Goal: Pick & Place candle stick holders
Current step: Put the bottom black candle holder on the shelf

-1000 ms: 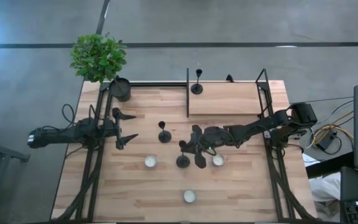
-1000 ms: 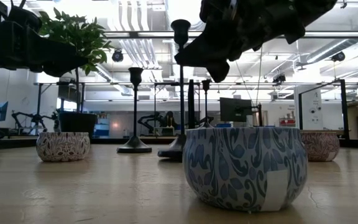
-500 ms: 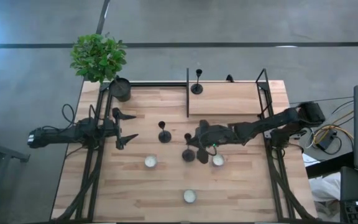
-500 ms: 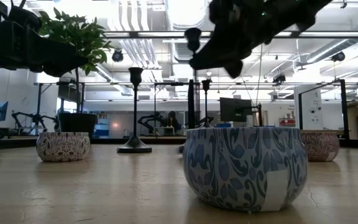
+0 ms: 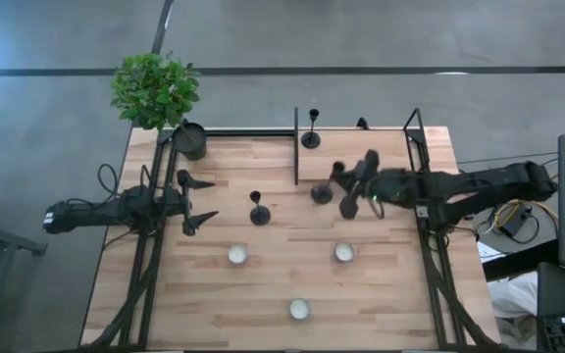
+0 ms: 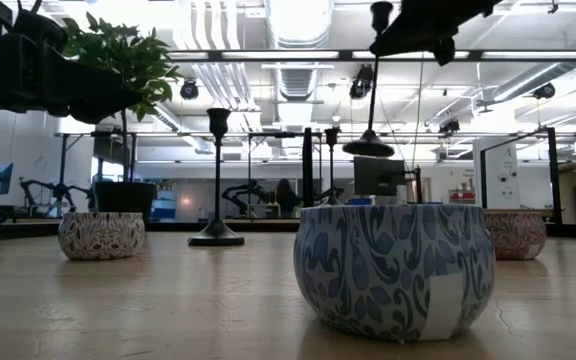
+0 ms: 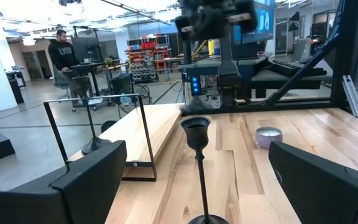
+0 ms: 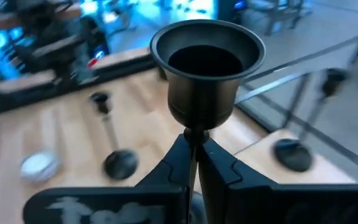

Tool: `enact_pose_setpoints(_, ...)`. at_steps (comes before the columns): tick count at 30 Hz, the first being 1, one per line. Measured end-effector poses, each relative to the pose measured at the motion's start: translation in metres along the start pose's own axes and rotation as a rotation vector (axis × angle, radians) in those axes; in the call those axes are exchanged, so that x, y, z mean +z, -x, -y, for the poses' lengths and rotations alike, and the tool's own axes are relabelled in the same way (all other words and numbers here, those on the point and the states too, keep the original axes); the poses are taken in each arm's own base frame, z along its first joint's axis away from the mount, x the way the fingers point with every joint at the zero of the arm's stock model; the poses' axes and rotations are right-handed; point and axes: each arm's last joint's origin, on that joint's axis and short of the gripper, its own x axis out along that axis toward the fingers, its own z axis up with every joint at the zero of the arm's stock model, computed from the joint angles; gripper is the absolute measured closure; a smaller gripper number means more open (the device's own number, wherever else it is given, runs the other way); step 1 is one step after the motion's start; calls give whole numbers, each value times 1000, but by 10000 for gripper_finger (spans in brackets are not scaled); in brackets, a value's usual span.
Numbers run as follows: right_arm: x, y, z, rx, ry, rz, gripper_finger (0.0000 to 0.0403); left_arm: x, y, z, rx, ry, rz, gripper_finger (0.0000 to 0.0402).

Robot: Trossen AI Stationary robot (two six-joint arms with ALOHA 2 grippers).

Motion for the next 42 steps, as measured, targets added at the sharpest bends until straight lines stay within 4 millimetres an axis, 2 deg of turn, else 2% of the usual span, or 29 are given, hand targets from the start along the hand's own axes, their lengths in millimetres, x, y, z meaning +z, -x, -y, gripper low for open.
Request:
enact_pose_setpoints(4, 10, 3, 21, -53, -25, 40, 394, 0, 0, 0, 0, 0, 0, 3)
enact_pose_setpoints(8, 17, -3, 38, -83, -14, 36, 394, 0, 0, 0, 0, 0, 0, 3)
enact_pose_setpoints(15, 19, -27, 68, -113, -11, -24, 394, 0, 0, 0, 0, 0, 0, 3)
enact_pose_setpoints(25, 37, -58, 109, -141, -2, -61, 394, 0, 0, 0, 0, 0, 0, 3)
enact_pose_setpoints(33, 33, -81, 131, -171, 5, -128, 394, 0, 0, 0, 0, 0, 0, 3)
enact_pose_setpoints(42, 23, -89, 148, -208, -3, -143, 394, 0, 0, 0, 0, 0, -1, 3)
